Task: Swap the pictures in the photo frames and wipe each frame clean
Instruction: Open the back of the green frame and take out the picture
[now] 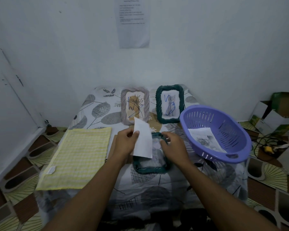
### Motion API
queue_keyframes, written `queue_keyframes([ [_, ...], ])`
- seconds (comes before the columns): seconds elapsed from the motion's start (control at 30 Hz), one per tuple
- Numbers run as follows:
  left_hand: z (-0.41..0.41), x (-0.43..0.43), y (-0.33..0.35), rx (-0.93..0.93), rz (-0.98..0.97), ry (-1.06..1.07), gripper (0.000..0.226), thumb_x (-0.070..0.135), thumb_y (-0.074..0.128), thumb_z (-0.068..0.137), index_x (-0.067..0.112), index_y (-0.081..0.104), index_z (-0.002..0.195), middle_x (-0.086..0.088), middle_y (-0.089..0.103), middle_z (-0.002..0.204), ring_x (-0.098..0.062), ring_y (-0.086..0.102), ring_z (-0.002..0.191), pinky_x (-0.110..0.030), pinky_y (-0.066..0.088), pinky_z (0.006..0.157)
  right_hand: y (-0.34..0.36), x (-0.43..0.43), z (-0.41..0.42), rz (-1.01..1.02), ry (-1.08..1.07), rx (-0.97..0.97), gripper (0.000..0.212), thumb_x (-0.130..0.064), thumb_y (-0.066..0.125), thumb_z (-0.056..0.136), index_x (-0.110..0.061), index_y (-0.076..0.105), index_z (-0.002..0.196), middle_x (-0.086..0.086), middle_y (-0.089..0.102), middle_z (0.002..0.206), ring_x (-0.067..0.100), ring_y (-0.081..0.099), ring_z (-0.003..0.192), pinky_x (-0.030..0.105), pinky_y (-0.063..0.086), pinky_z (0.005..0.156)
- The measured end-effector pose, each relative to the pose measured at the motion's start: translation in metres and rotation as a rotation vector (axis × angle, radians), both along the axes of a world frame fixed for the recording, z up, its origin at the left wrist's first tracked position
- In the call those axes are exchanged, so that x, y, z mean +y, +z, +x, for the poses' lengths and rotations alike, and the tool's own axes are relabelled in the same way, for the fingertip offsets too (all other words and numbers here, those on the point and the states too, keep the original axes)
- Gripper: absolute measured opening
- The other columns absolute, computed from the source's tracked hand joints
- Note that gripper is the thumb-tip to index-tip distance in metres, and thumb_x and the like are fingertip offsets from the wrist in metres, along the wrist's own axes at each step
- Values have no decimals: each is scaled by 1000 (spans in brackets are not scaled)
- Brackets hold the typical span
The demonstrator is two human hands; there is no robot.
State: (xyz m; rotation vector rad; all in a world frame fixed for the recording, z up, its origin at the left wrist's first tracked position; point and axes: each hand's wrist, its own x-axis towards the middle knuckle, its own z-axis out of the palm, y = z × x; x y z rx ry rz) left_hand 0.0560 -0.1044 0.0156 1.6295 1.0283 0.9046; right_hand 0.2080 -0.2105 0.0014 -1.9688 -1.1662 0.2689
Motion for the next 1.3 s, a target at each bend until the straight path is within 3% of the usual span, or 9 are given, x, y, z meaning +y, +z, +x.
queue_keyframes([
  [0.13,4,-11,17,-121,-73,-51,12,15,59,92,20,67,84,-2,71,88,-21,66,83,-36,54,71,22,4,-9,37,-20,319,40,-19,62,91,-16,55,130,-6,65,90,10,60,82,30,48,76],
  [0.23,5,-20,21,-200,-199,-122,11,11,57,93,17,67,93,-4,73,91,-18,70,80,-30,57,64,27,3,-9,14,-6,366,37,-18,63,91,-17,58,127,-2,67,100,12,60,88,28,47,75],
  [0.33,7,-23,18,-200,-247,-144,15,11,57,94,15,64,106,-7,72,99,-24,71,87,-42,59,75,34,-4,-7,-38,47,205,33,-16,61,92,-16,61,125,6,65,120,17,60,98,30,50,82],
  [0.57,37,-36,16,-166,-326,-208,21,3,54,94,11,57,113,-9,68,104,-26,66,93,-45,56,82,70,-45,57,-120,-30,-388,31,-24,59,90,-19,64,120,5,66,118,26,58,108,42,51,87],
  [0.7,64,-48,10,-90,-330,-257,16,1,52,94,10,57,107,-14,67,103,-30,66,93,-51,54,87,62,-78,83,-360,16,-279,38,-45,59,90,-20,65,118,4,72,102,21,66,88,37,55,78],
  [0.93,105,-68,-2,-7,-381,-277,26,0,41,95,12,63,88,-18,69,95,-32,68,80,-48,58,74,70,-83,85,-342,106,-478,31,-36,50,96,-21,57,70,5,64,69,23,57,66,37,50,61],
  [1.07,125,-82,-5,-62,-418,-272,28,-9,36,94,4,61,93,-14,64,77,-26,62,63,-27,55,49,80,-82,90,-209,59,-424,33,-32,49,97,-9,68,82,9,67,71,24,58,64,41,50,63],
  [1.2,139,-89,-17,-56,-481,-272,26,-10,37,91,2,60,87,-20,60,78,-27,55,67,-36,48,59,70,-82,81,-235,114,-400,33,-34,49,98,-9,68,88,10,69,80,24,59,70,37,48,64],
  [1.3,137,-90,-19,-49,-538,-250,25,-8,37,93,0,54,76,-19,49,68,-20,44,56,-28,39,52,59,-81,75,-268,148,-400,31,-35,49,98,-12,68,90,8,70,82,25,60,71,39,51,65],
])
